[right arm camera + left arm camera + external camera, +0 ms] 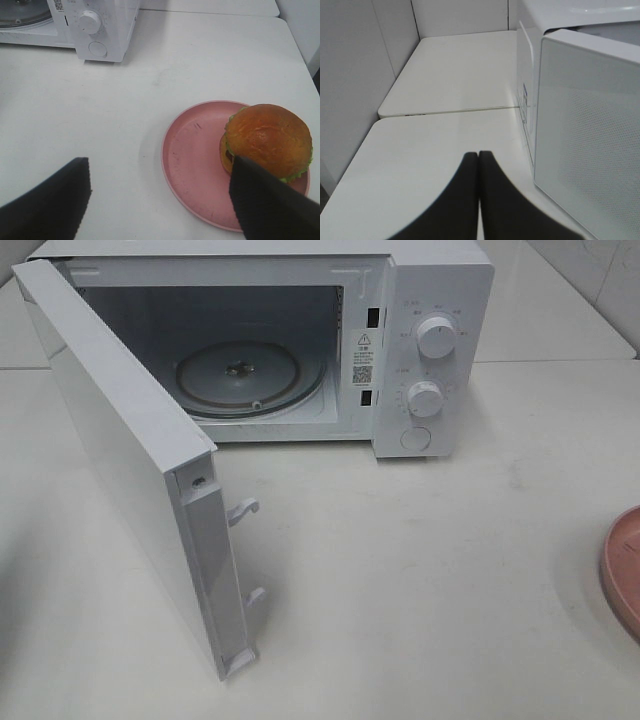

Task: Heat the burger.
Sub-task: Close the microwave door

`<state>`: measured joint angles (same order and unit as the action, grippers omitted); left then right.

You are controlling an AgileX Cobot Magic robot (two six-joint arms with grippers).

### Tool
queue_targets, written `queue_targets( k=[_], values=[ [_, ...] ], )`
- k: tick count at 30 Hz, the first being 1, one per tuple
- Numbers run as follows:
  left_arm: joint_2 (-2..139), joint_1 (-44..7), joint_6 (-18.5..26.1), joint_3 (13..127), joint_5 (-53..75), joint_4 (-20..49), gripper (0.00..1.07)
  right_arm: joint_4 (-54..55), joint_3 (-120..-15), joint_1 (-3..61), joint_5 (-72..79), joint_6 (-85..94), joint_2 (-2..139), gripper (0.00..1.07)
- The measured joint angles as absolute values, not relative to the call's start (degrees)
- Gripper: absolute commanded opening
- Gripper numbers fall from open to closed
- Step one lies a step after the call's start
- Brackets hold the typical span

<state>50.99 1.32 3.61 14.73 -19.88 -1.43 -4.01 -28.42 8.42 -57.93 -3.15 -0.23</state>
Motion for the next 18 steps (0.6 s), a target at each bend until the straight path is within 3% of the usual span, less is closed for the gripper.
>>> queue_targets(
  k=[4, 9, 11, 18],
  values=[
    [55.8, 1.3, 2.1, 14.6, -24.4, -4.8, 0.00, -4.0, -28.4, 8.4, -57.9, -3.2, -0.2, 0.76],
    [62.5, 1.3, -4.6, 14.6, -30.3, -11.6, 0.00, -4.0, -28.4, 8.4, -57.9, -3.2, -0.2, 0.76],
    [67.6, 1.3, -8.3, 14.6, -37.9, -17.9, 0.00, -4.0, -28.4, 8.4, -57.9, -3.2, -0.2, 0.76],
    [73.6, 0.8, -9.6, 14.9, -44.6, -23.1, 0.00, -4.0, -28.4, 8.4, -57.9, -3.2, -0.2, 0.76]
  ],
)
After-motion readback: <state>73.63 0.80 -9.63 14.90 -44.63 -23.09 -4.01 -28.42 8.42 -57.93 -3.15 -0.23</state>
